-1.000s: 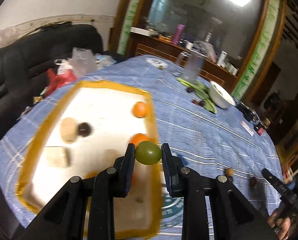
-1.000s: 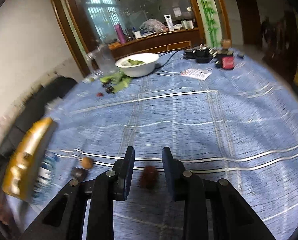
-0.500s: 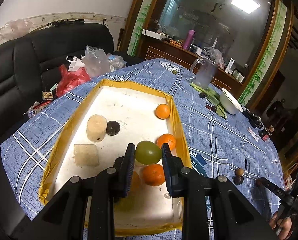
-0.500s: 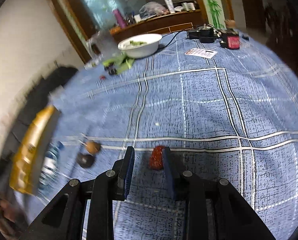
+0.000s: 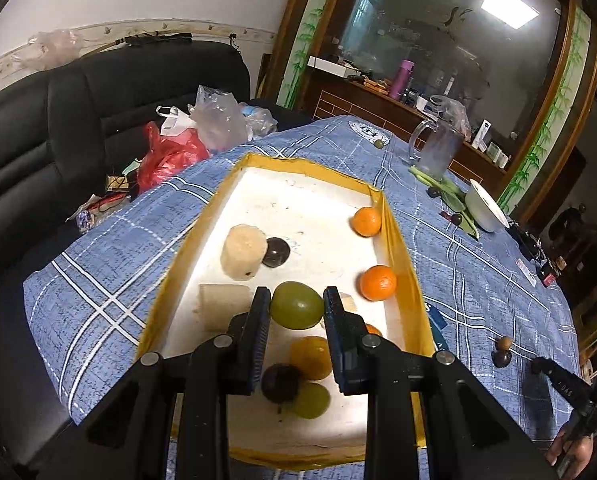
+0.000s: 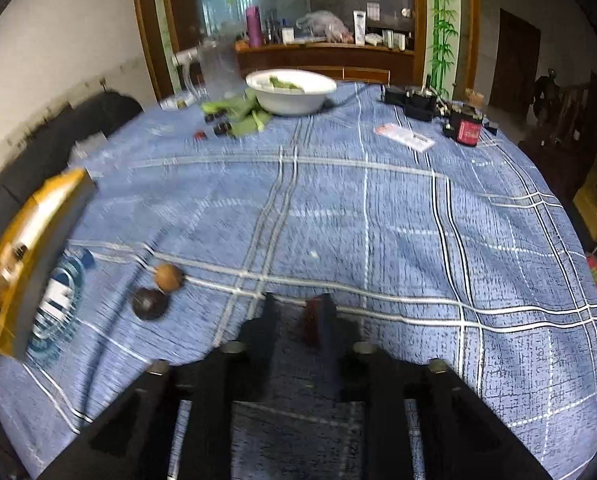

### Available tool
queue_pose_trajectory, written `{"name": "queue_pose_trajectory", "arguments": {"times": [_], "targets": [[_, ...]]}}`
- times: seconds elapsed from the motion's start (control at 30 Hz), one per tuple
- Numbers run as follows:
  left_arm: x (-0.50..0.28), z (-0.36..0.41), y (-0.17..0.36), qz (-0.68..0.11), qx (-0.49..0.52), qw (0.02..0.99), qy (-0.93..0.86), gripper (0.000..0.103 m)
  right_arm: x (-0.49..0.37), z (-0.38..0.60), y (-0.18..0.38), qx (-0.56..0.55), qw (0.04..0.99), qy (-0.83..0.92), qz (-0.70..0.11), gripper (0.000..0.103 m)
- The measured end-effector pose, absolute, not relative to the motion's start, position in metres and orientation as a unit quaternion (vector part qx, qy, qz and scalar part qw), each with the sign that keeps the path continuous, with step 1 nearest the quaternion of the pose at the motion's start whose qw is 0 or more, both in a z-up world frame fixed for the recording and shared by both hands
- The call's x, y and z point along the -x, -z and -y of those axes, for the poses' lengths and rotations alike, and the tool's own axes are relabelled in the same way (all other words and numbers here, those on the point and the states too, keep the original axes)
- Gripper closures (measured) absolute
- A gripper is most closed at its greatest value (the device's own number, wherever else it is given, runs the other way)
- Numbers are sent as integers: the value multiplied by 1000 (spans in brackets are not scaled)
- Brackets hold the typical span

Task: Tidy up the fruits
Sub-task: 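Carry the grape into the tray and open the left tool while the right tool drops the date there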

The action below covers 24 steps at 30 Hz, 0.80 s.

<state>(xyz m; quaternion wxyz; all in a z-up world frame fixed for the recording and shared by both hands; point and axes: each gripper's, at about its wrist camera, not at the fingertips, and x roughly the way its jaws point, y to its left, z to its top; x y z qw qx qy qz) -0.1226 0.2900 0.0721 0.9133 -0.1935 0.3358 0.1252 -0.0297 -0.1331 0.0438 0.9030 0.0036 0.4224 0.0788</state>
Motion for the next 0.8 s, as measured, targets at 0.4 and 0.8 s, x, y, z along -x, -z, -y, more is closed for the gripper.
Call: {"name": "queue_pose_trajectory", "arguments": {"times": [0.4,0.8], "targets": [[129,-307,-65,-340,192,910,-141,77,33,125,-54,-18,910,-74,-407,81],[128,-309,-45,-383,164,898,-144,77,51,-23,-84,22,877,-260,-404,80]]}}
